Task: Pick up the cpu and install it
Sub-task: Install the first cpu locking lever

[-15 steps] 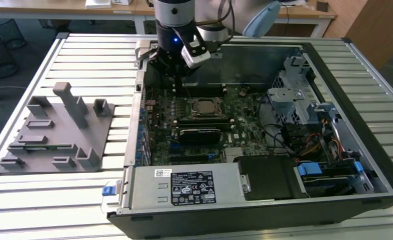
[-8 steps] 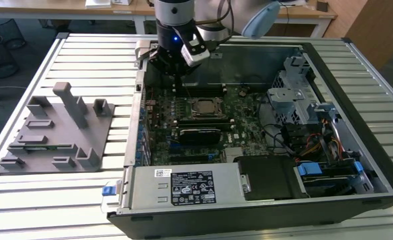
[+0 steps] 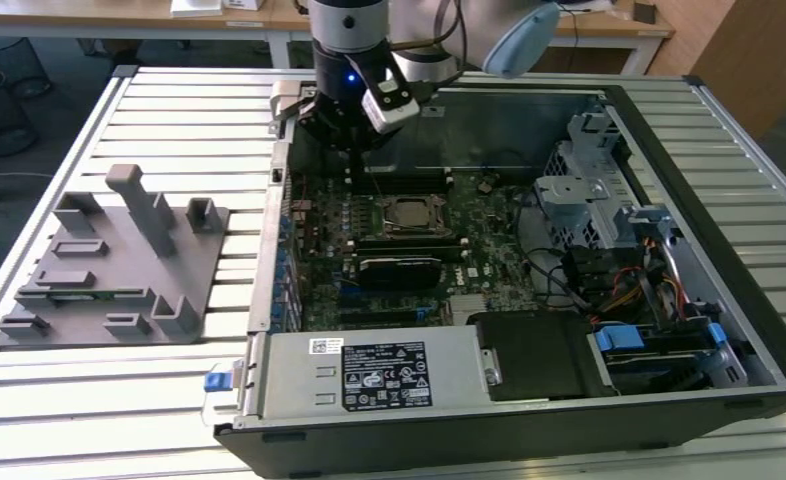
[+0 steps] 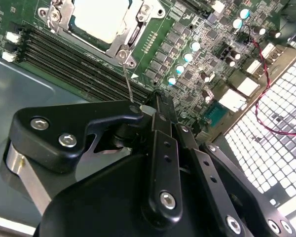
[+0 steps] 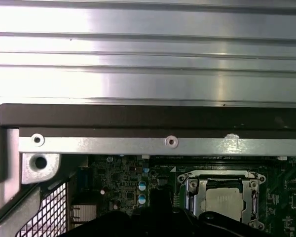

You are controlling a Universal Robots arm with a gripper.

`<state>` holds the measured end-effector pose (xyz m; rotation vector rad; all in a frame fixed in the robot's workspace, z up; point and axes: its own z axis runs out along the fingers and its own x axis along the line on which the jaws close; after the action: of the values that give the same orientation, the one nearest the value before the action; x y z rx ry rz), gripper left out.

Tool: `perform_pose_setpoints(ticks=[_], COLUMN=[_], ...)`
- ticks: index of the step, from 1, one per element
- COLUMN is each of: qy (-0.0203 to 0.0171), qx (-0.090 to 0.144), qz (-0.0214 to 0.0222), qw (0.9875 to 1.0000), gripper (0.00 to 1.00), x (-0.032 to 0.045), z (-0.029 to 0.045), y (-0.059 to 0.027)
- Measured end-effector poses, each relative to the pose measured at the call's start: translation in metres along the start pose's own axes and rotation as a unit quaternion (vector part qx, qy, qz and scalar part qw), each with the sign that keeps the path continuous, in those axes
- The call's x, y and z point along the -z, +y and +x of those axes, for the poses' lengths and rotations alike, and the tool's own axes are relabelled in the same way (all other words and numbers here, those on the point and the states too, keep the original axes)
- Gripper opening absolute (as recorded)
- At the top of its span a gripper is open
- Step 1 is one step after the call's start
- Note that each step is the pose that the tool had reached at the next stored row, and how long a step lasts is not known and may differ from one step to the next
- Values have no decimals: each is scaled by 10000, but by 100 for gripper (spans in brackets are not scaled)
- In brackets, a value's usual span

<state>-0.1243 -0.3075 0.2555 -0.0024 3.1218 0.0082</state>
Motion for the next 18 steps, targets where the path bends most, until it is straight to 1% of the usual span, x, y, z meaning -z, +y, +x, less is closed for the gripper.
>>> perform_pose_setpoints(ticks=[4,7,11,15,17,18], qy=[0,11,67,123,139,140], qx=[2,3,5,9,20,28], qz=[0,0,0,0,-2,-15], qw=[10000,10000,10000,9999,9999,9999], gripper=[11,11,11,11,11,11], x=[-2,-6,-11,-15,-16,-16], z=[-19,-61,-184,-332,-395,-406], y=[12,12,12,12,12,11])
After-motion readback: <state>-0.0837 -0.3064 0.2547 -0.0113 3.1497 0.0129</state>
